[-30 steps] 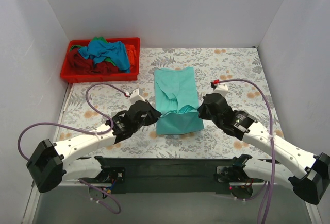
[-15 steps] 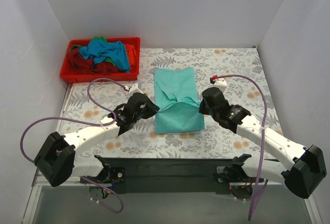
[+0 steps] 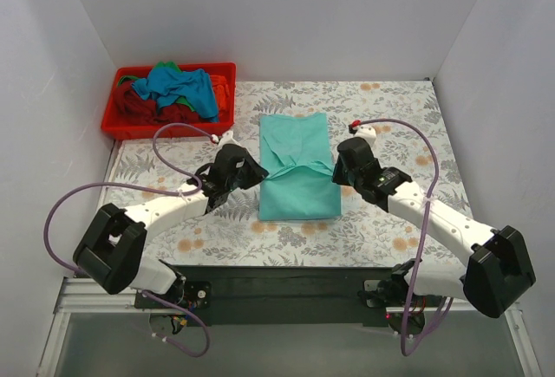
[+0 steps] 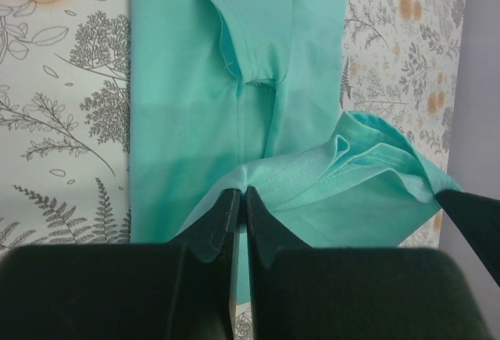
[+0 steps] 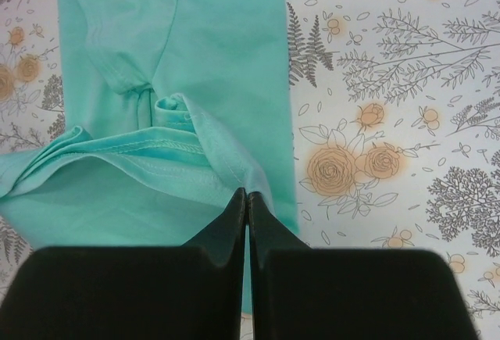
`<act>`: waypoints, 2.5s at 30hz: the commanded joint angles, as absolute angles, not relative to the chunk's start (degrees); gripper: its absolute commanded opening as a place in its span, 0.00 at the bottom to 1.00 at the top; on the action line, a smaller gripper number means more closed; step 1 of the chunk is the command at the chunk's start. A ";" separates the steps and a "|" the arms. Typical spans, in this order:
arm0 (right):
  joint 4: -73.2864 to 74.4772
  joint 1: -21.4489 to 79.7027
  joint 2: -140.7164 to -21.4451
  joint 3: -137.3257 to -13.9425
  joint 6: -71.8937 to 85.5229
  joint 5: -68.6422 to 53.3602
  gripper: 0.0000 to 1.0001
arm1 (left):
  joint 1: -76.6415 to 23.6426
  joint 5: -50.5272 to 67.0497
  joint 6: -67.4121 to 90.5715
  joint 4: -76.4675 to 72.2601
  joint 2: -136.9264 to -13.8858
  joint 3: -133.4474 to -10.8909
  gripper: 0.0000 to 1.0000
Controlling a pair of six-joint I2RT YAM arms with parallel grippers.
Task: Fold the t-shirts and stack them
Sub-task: Fold the tshirt
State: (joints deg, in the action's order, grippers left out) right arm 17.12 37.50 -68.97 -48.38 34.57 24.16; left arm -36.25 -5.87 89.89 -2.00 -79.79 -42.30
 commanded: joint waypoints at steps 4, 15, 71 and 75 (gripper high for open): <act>12.04 35.60 -72.41 -53.08 32.08 22.94 0.01 | -33.49 -3.26 87.28 -4.57 -82.17 -46.40 0.00; 9.93 33.49 -77.96 -55.02 30.32 21.01 0.01 | -29.97 -0.09 85.34 -6.94 -88.33 -48.95 0.00; 5.71 18.46 -94.21 -57.48 22.32 -2.28 0.51 | -31.12 -10.28 69.87 5.97 -105.55 -68.98 0.66; 5.54 17.67 -97.37 -57.92 22.67 -4.39 0.51 | -30.41 -9.67 69.00 5.89 -106.87 -70.57 0.66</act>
State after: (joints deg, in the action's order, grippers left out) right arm 7.03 18.00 -95.92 -55.44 21.80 -1.74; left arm -31.14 -8.91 71.29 4.89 -107.31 -68.20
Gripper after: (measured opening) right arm 0.513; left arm 0.658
